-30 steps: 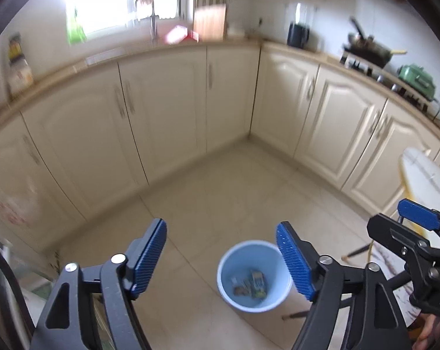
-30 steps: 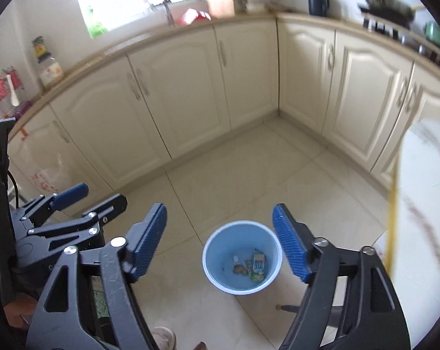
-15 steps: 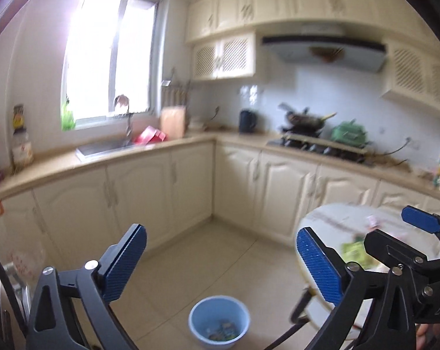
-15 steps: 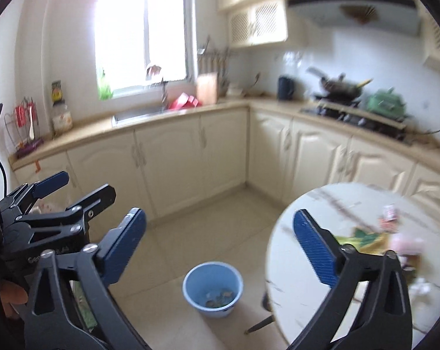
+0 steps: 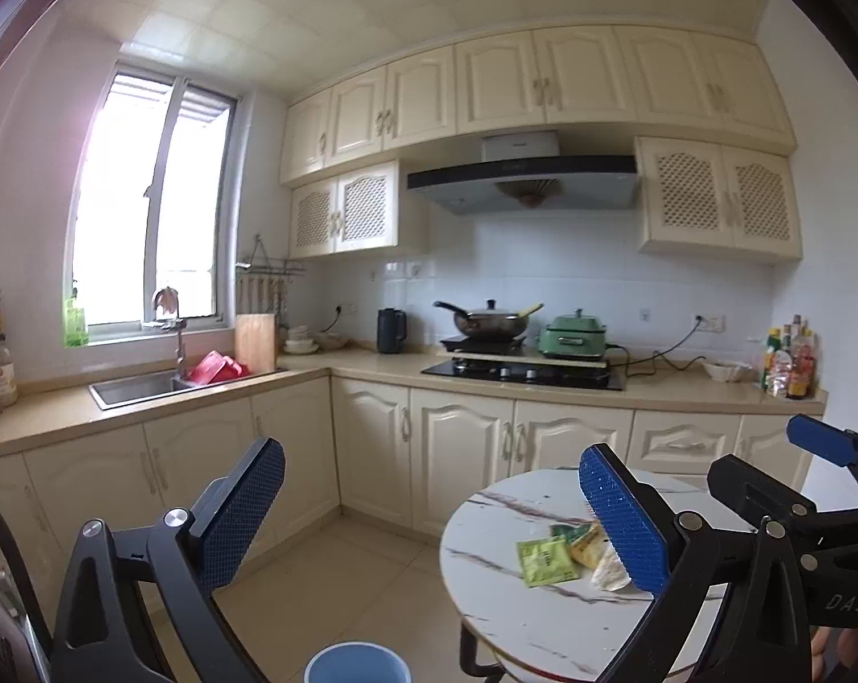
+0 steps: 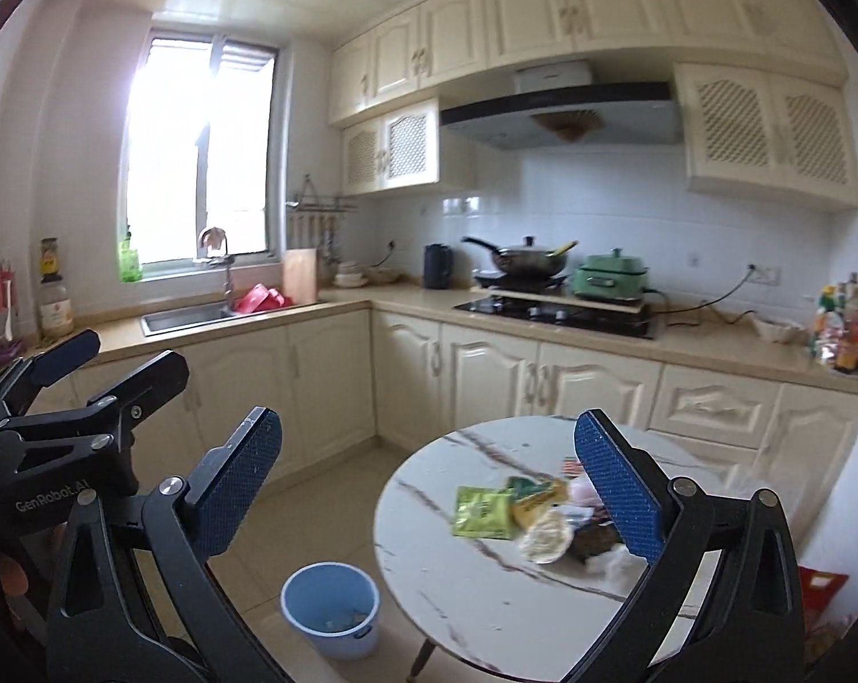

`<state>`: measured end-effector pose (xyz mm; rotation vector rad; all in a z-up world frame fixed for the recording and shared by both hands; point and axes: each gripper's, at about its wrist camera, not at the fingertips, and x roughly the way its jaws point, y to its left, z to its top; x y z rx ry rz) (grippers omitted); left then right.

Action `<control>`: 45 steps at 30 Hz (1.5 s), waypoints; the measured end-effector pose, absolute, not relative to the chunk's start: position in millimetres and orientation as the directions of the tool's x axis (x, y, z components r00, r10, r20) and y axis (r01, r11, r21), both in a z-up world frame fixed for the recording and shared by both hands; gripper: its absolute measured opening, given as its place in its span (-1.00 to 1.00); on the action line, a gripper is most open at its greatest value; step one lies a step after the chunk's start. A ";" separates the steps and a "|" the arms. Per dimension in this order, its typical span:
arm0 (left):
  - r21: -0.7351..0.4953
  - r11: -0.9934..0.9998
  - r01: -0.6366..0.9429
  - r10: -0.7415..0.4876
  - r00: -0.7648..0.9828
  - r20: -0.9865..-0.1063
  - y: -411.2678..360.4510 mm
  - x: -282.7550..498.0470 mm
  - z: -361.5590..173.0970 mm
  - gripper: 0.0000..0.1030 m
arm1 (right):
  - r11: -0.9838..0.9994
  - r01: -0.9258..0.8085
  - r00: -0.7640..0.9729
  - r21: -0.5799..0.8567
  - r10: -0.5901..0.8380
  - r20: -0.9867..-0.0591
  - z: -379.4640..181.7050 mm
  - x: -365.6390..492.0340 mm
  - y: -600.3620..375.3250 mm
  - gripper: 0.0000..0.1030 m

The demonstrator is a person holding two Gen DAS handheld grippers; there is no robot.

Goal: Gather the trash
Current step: 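Move both tools back from the bucket to the table, then grasp the puffed rice cake with the left tool while the right tool grasps the plastic wrap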

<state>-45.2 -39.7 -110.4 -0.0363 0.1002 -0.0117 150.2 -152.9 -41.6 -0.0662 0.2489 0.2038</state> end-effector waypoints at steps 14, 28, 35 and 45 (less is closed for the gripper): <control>0.017 0.994 0.112 -0.108 0.981 -0.162 -72.3 5.2 -120.3 0.99 | 0.999 -0.029 0.969 0.015 0.032 -0.244 -53.3 143.4 -243.9 1.00; 0.016 0.987 0.161 -0.136 0.882 -0.451 -108.4 176.1 -148.1 0.99 | 0.983 0.145 0.881 0.113 -0.076 -0.466 -146.6 218.9 -339.8 1.00; 0.021 0.948 0.318 -0.241 0.757 -0.608 -179.6 271.3 -170.9 0.99 | 0.974 0.187 0.803 0.127 -0.077 -0.590 -205.2 263.1 -372.1 1.00; -0.014 0.918 0.397 -0.290 0.647 -0.705 -226.5 357.2 -219.4 0.95 | 0.966 0.228 0.708 0.125 -0.077 -0.702 -264.0 303.4 -406.2 1.00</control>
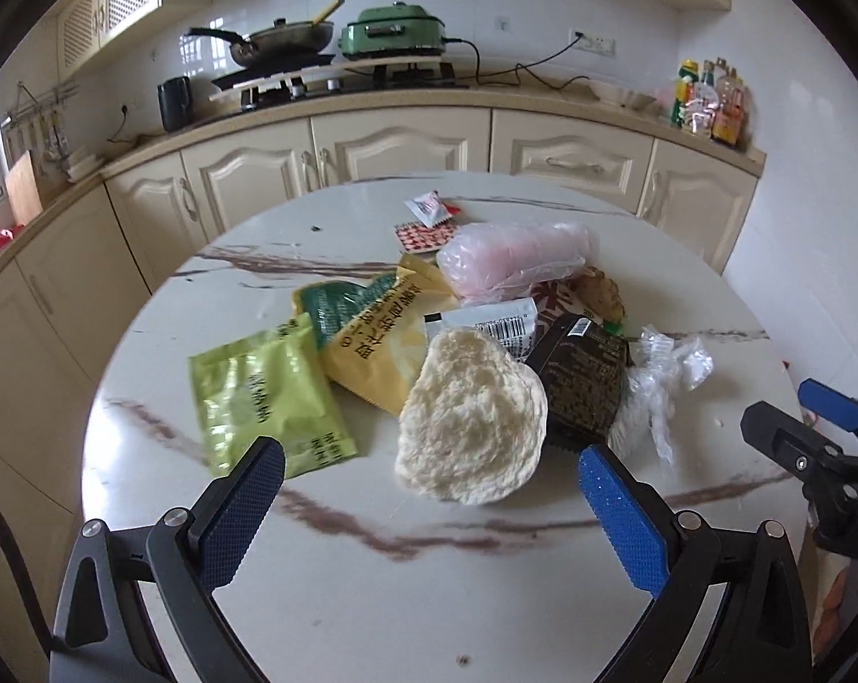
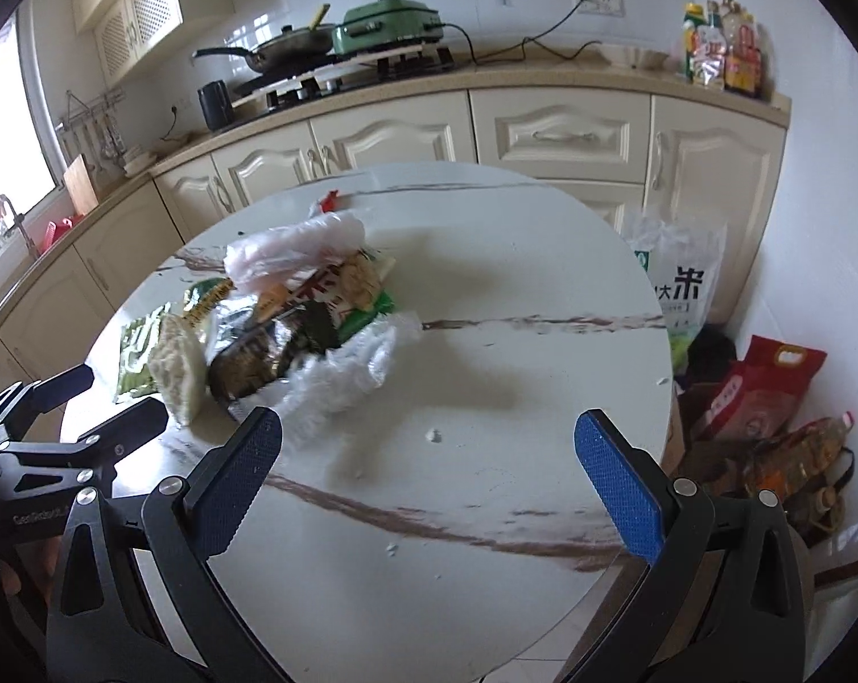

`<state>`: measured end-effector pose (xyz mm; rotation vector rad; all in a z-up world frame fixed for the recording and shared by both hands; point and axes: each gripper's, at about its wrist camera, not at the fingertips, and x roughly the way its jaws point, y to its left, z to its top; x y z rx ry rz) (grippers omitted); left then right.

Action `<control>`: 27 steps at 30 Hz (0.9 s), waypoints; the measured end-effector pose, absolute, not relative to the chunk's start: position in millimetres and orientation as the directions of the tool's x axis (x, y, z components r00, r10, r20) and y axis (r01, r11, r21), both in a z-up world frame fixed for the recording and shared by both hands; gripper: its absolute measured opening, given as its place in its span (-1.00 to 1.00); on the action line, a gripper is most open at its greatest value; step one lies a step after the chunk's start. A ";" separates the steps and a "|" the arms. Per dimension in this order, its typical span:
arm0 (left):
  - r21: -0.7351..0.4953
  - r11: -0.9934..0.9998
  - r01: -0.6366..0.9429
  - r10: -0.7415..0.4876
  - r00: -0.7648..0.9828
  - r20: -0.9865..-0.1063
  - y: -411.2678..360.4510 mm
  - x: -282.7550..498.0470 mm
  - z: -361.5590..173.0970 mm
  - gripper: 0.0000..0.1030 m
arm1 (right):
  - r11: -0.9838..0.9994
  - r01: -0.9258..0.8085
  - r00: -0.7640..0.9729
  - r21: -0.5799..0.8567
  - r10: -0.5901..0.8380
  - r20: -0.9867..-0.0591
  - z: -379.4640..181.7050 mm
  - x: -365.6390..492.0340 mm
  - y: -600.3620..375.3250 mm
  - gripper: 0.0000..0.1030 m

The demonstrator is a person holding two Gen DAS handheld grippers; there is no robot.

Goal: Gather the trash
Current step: 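Grasp the puffed rice cake with the left tool while the right tool grasps the plastic wrap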

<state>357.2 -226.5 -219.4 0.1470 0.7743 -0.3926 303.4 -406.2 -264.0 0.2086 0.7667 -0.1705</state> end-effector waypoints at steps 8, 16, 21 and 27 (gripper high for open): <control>-0.110 0.888 0.446 -0.376 0.567 -0.733 -237.7 410.1 -242.1 0.02 | 0.965 0.224 0.696 0.139 -0.058 -0.716 -273.1 321.1 -416.7 1.00; -0.131 0.891 0.435 -0.390 0.583 -0.713 -206.7 413.6 -233.7 -0.05 | 0.975 0.168 0.651 0.147 0.003 -0.759 -283.8 361.6 -402.5 1.00; -0.138 0.902 0.408 -0.384 0.616 -0.688 -175.3 397.3 -220.1 -0.05 | 0.984 0.109 0.619 0.141 0.044 -0.784 -290.3 378.5 -388.4 0.84; -0.153 0.908 0.391 -0.387 0.638 -0.665 -149.1 373.6 -207.5 -0.05 | 0.982 0.051 0.636 0.180 0.107 -0.764 -290.2 377.8 -385.2 -0.23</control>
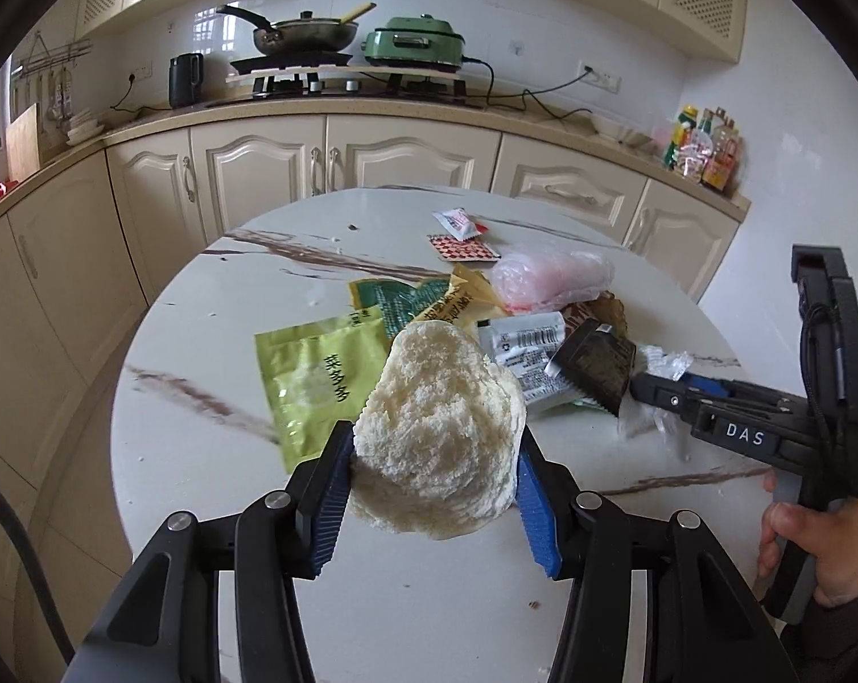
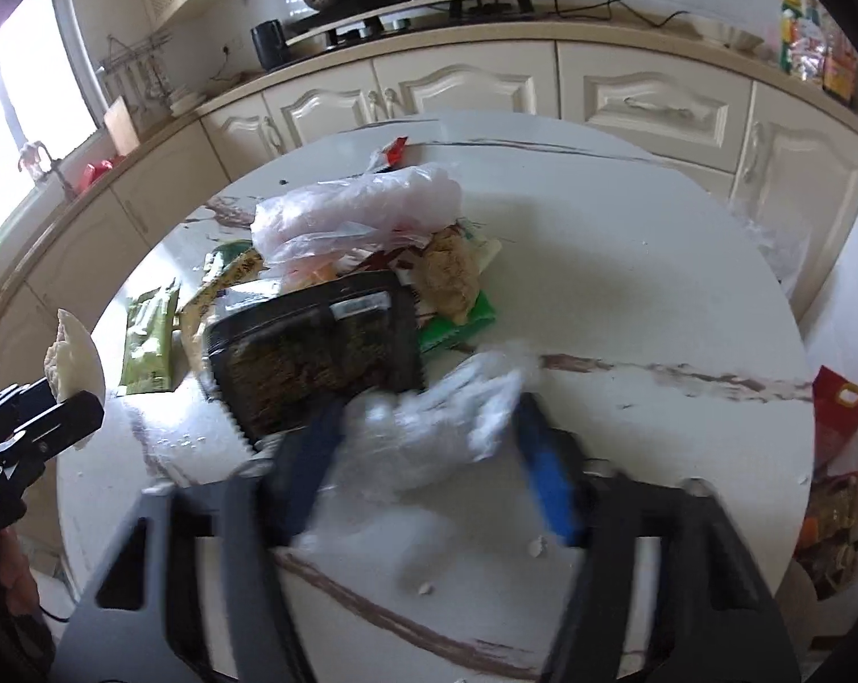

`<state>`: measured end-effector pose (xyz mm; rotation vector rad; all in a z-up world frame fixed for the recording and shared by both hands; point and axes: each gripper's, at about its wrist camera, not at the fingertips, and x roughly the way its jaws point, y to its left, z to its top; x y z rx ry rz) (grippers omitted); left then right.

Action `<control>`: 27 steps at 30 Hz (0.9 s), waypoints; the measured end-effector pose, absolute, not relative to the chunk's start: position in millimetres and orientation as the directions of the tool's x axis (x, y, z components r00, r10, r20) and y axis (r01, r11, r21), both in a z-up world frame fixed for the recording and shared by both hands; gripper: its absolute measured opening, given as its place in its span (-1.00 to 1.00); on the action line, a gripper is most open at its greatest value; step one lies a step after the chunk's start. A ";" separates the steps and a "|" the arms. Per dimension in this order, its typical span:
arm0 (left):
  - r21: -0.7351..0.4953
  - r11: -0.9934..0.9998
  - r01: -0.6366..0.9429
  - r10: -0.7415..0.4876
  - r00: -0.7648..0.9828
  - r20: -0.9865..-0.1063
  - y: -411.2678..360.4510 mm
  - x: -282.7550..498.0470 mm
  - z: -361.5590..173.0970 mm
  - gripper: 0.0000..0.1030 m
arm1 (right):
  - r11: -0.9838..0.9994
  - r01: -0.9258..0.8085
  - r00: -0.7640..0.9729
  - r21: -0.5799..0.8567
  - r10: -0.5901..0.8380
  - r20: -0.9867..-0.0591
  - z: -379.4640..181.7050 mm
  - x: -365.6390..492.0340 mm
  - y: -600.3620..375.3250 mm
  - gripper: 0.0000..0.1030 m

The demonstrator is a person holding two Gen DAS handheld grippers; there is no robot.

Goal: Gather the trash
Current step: 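Grasp the puffed rice cake with the left tool while the right tool grasps the plastic wrap, then carry the rice cake and plastic wrap toward the blue bucket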

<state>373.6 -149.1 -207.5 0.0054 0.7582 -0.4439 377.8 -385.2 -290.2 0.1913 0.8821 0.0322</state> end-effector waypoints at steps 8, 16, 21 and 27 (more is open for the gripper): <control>-0.176 0.900 0.399 -0.413 0.650 -0.637 -115.6 339.7 -186.1 -0.05 | 0.981 0.068 0.669 0.182 0.090 -0.738 -279.3 352.7 -383.2 -0.46; -0.204 0.907 0.368 -0.414 0.695 -0.588 -61.7 305.9 -161.6 -0.05 | 0.986 0.052 0.751 0.157 0.066 -0.657 -229.1 325.2 -357.9 -0.47; -0.215 0.930 0.298 -0.367 0.734 -0.572 -1.4 284.9 -157.9 -0.05 | 0.987 -0.092 0.785 0.132 0.153 -0.601 -194.2 327.1 -289.5 -0.47; -0.225 0.961 0.159 -0.264 0.767 -0.585 84.5 262.7 -165.8 -0.05 | 0.932 -0.340 0.732 0.124 0.345 -0.587 -190.3 355.8 -160.7 -0.47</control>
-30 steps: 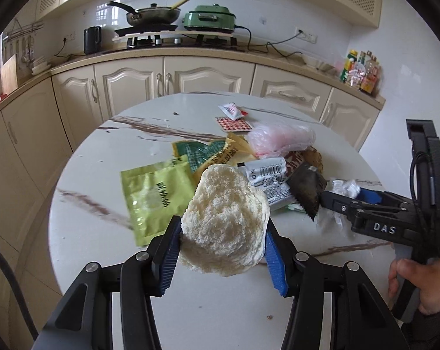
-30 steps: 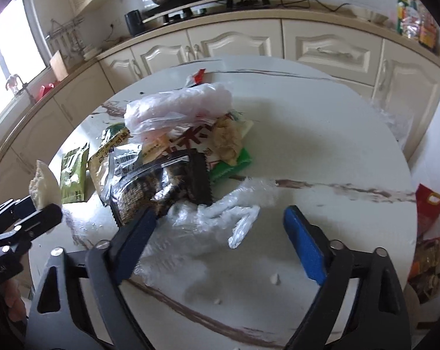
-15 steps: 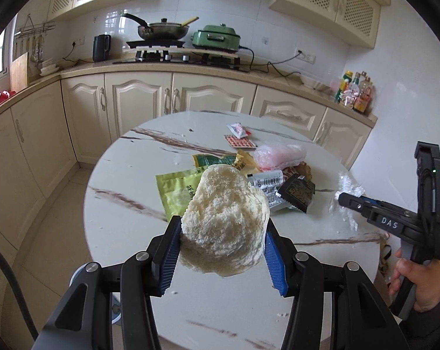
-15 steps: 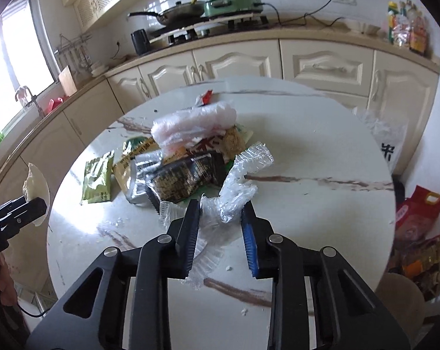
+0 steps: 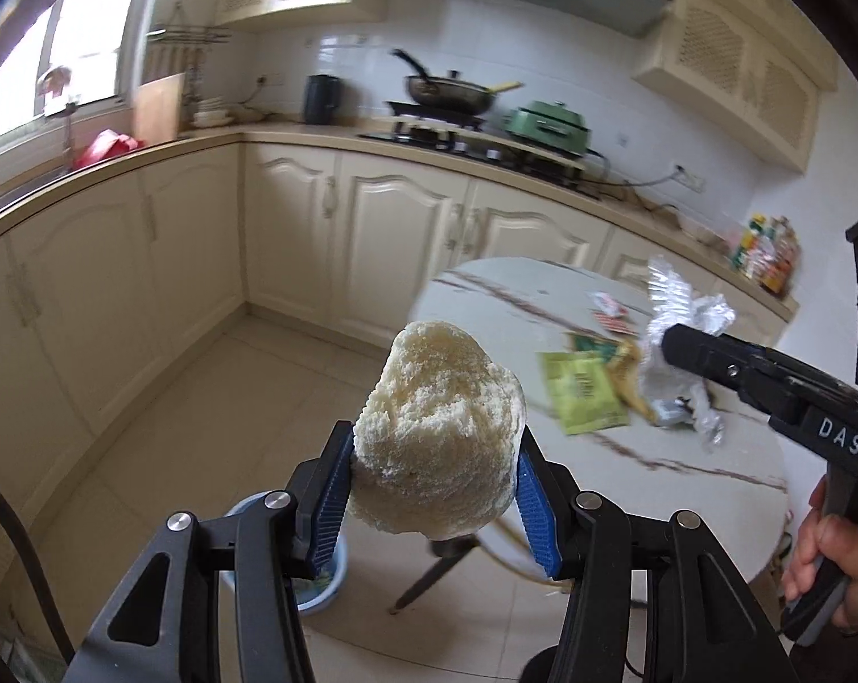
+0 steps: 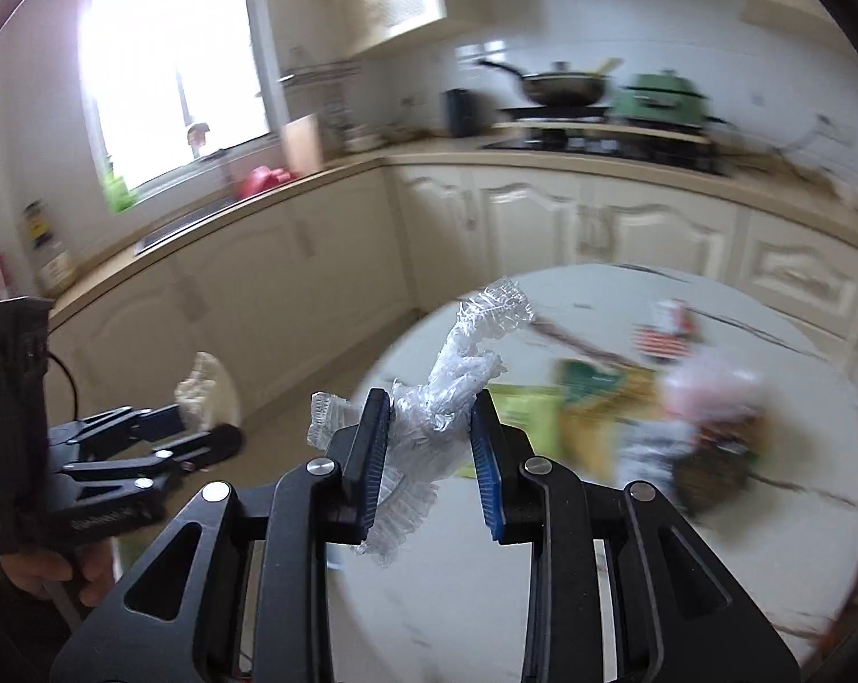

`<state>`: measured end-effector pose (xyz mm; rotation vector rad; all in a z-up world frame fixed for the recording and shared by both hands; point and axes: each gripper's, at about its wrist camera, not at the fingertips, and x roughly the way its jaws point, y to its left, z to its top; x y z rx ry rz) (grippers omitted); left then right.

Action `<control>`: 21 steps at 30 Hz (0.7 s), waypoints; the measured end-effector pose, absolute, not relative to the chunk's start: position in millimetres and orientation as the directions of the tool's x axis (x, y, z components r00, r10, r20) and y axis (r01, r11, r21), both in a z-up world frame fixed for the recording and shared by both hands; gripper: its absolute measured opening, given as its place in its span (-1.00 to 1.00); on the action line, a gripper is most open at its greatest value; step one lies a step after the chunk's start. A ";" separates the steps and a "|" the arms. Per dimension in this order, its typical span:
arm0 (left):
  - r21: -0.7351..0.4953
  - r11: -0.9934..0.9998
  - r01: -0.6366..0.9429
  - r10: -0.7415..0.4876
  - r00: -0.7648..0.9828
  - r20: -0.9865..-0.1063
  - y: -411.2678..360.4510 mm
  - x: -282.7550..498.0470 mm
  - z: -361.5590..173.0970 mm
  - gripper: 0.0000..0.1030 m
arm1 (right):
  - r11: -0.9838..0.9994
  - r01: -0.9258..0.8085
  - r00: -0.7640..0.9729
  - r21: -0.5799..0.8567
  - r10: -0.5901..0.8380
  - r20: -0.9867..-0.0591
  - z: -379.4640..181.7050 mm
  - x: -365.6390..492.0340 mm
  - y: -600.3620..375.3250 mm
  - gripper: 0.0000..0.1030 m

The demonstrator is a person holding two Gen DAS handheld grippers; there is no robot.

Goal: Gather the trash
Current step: 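Carry the rice cake and plastic wrap toward the blue bucket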

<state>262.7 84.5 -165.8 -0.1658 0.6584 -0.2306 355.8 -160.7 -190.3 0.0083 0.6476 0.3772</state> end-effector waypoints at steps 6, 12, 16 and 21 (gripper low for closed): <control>-0.215 0.977 -0.002 -0.141 0.748 -0.649 157.9 258.3 -194.4 -0.04 | 0.843 -0.519 0.600 0.143 0.478 -0.641 -234.2 394.0 -28.1 -0.46; -0.201 0.969 -0.141 -0.062 0.651 -0.756 213.9 278.9 -256.6 -0.05 | 0.813 -0.569 0.464 0.126 0.443 -0.767 -319.0 444.0 68.8 -0.45; -0.205 0.963 -0.174 -0.068 0.580 -0.811 231.7 305.3 -297.8 -0.05 | 0.818 -0.562 0.384 0.125 0.392 -0.836 -385.7 475.0 99.2 -0.44; -0.218 0.960 -0.174 -0.108 0.487 -0.867 234.6 336.6 -350.7 -0.05 | 0.844 -0.510 0.284 0.169 0.350 -0.893 -462.5 516.0 110.1 -0.30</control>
